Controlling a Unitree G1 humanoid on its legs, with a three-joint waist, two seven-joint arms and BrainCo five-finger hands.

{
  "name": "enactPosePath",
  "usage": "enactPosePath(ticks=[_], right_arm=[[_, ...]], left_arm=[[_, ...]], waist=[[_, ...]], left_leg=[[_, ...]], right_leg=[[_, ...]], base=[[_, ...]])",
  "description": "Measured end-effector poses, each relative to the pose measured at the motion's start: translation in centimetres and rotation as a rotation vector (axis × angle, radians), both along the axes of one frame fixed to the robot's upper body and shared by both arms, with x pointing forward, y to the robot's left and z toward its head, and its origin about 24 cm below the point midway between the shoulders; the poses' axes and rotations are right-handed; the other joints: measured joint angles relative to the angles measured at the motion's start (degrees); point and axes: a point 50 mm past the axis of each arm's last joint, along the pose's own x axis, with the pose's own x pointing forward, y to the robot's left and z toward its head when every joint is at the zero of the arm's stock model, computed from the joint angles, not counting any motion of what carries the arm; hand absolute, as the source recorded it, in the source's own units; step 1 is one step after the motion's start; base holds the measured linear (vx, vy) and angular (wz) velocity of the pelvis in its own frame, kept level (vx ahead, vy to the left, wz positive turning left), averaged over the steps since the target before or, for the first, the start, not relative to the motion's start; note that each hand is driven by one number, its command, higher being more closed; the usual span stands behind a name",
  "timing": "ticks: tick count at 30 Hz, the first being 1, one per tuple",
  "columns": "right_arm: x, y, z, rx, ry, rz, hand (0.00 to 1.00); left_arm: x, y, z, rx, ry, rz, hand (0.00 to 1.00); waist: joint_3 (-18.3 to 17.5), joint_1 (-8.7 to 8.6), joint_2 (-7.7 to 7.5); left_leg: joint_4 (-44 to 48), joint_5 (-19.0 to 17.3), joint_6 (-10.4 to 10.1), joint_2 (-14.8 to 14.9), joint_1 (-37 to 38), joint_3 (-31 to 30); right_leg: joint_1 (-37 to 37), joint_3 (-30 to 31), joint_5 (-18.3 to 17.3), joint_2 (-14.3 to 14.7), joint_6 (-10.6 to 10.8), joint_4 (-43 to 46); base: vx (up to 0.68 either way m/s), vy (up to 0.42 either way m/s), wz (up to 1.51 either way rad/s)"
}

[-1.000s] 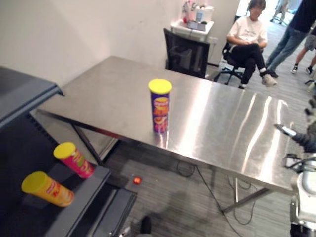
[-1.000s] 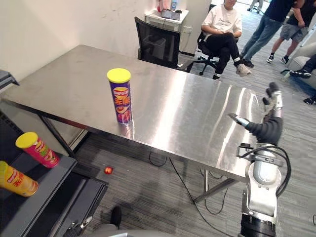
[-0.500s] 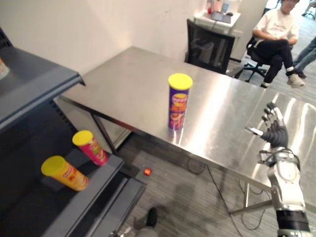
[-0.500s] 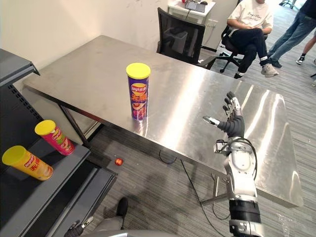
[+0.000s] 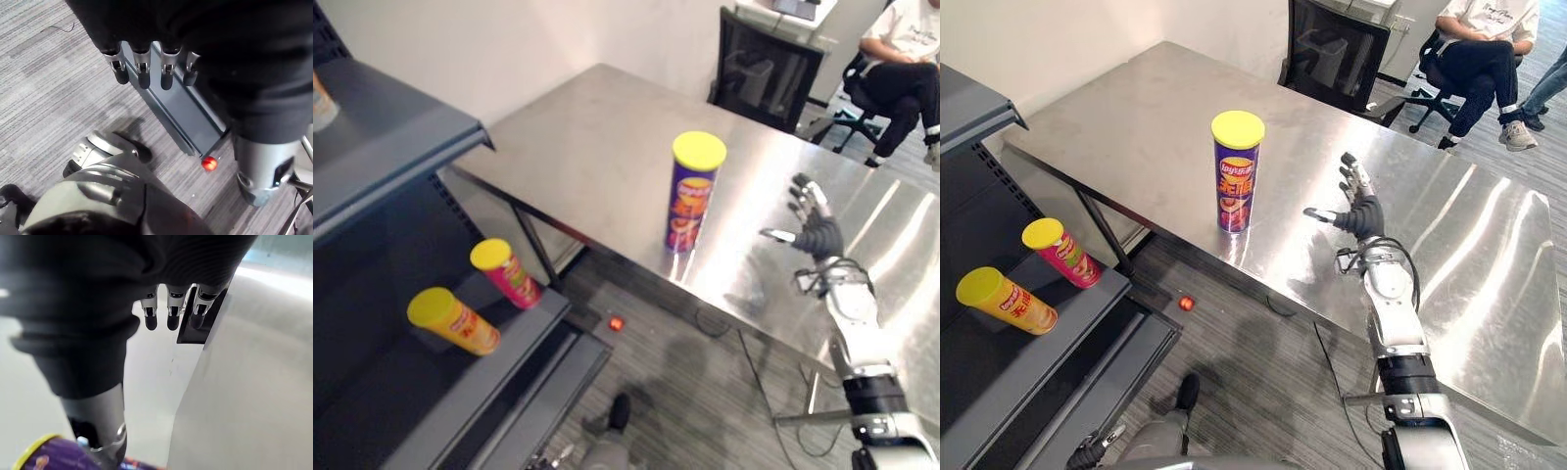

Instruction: Put the gum and the chips on the shelf.

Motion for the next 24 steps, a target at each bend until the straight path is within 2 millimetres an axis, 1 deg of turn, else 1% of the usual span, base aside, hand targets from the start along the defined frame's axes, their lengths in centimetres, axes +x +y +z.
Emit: enactPosePath(ticks=[2, 4, 6, 8, 11, 14, 19, 21, 24], right_arm=[[0.2, 0.5, 0.4, -0.036, -0.006, 0.039, 0.0], [0.4, 0.5, 0.9, -0.058, -0.016, 0.047, 0.0], [0.6, 0.6, 1.5, -0.082, -0.03, 0.069, 0.0], [0.8, 1.2, 1.9, -0.103, -0.037, 0.095, 0.0], [1.0, 1.7, 2.1, -0.11, -0.044, 0.114, 0.0], [1.5, 2.3, 2.4, -0.12, -0.043, 0.131, 0.0], [2.4, 2.5, 3.1, -0.124, -0.051, 0.13, 0.0], [2.6, 2.7, 3.4, -0.127, -0.055, 0.134, 0.0], [3.1, 3.8, 3.7, -0.149, -0.055, 0.167, 0.0]], left_arm=[[0.1, 0.0, 0.0, 0.001, -0.005, -0.003, 0.0], [0.4, 0.0, 0.1, 0.0, -0.012, -0.005, 0.0], [0.5, 0.0, 0.1, 0.0, -0.016, -0.005, 0.0], [0.6, -0.1, 0.1, -0.001, -0.016, -0.007, 0.0], [0.6, -0.1, 0.1, -0.001, -0.017, -0.007, 0.0], [0.6, 0.0, 0.1, 0.0, -0.017, -0.005, 0.0], [0.6, 0.3, 0.2, 0.006, -0.019, -0.002, 0.0], [0.7, 0.3, 0.2, 0.006, -0.022, -0.003, 0.0], [0.9, 0.2, 0.2, 0.005, -0.025, -0.005, 0.0]], waist=[[0.1, 0.4, -0.08], [0.1, 1.1, -0.08], [0.2, 1.63, -0.08], [0.2, 2.56, -0.08], [0.2, 2.61, -0.12], [0.3, 2.77, -0.27], [0.8, 3.36, -1.17], [0.8, 4.13, -1.19], [0.8, 4.51, -1.22]], left_leg=[[0.0, 0.2, 0.0, 0.0, -0.2, -0.5], [0.0, 0.6, 0.3, 0.0, -0.7, -1.1], [0.0, 0.7, 0.3, 0.3, -1.2, -1.5], [0.0, 0.9, 0.1, 0.5, -1.2, -1.6], [0.0, 1.1, 0.0, 0.6, -1.6, -2.4], [0.0, 1.4, -0.1, 1.1, -2.3, -2.7], [0.0, 1.7, -0.3, 1.6, -3.1, -2.9], [0.0, 1.7, -0.3, 1.7, -3.1, -2.9], [0.0, 1.7, -0.3, 1.9, -3.4, -2.9]], right_leg=[[0.0, -0.5, 0.0, 0.1, 0.0, 0.1], [-0.1, -1.0, -0.1, 0.4, -0.1, 0.1], [-0.7, -1.2, -0.2, 0.8, -0.4, 0.3], [-1.0, -1.1, -0.6, 1.0, -1.1, 1.0], [-1.2, -1.6, -1.1, 1.5, -1.9, 1.1], [-1.8, -1.7, -1.1, 1.7, -1.9, 1.3], [-2.3, -2.0, -1.1, 2.2, -1.9, 1.4], [-2.5, -1.9, -1.1, 2.3, -1.9, 1.4], [-2.9, -1.7, -1.1, 2.3, -1.9, 1.6]], base=[[-0.01, -0.015, 0.13], [-0.02, -0.014, 0.16], [-0.03, -0.014, 0.06], [-0.03, -0.008, 0.0], [-0.04, -0.008, 0.09], [-0.02, 0.001, 0.04], [0.0, -0.008, 0.03], [0.0, -0.001, -0.02], [0.0, 0.0, 0.0]])
